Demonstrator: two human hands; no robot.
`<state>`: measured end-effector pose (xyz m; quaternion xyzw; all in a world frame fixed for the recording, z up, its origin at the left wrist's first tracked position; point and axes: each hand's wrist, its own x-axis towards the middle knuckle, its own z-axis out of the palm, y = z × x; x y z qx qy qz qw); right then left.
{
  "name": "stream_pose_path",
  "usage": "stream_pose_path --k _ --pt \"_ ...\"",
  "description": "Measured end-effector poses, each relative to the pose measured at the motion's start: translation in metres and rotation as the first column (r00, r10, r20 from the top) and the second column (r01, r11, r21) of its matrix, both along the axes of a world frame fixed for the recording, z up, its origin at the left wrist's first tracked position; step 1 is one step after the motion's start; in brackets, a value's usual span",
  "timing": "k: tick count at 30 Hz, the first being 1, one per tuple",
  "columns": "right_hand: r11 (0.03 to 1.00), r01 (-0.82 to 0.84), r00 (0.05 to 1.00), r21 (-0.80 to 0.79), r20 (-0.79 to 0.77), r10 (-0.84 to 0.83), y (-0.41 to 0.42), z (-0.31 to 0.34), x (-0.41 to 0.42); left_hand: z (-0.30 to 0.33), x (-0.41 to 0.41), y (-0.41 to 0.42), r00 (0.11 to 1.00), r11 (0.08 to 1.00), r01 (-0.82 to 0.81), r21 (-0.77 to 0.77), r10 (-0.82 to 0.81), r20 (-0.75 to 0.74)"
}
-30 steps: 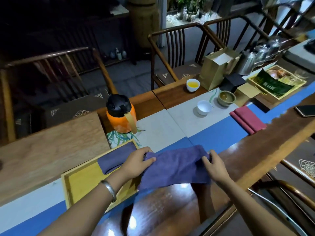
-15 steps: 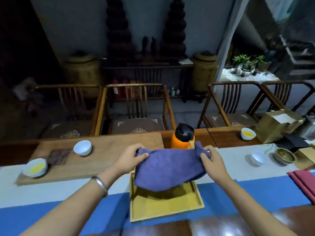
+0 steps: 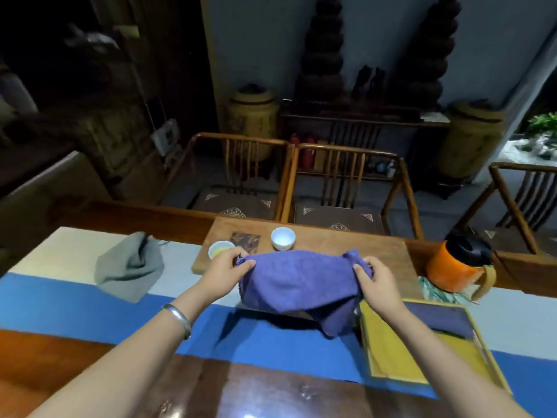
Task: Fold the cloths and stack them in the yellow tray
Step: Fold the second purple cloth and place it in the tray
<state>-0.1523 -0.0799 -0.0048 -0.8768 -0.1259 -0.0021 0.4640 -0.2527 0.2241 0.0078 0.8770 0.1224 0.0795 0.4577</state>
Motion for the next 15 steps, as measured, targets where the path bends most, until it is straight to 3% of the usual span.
stream_pose_path --k 9,15 --pt "1.0 0.022 0.984 0.018 -0.179 -0.018 0.01 -0.04 -0.065 -0.035 -0.064 0.031 0.985 0.971 0.023 -0.238 -0.063 -0.159" --pt "0.996 0.029 0.917 0.079 -0.399 0.005 -0.019 -0.072 -0.134 -0.066 -0.117 0.01 0.961 0.924 0.054 -0.38 -0.152 -0.232"
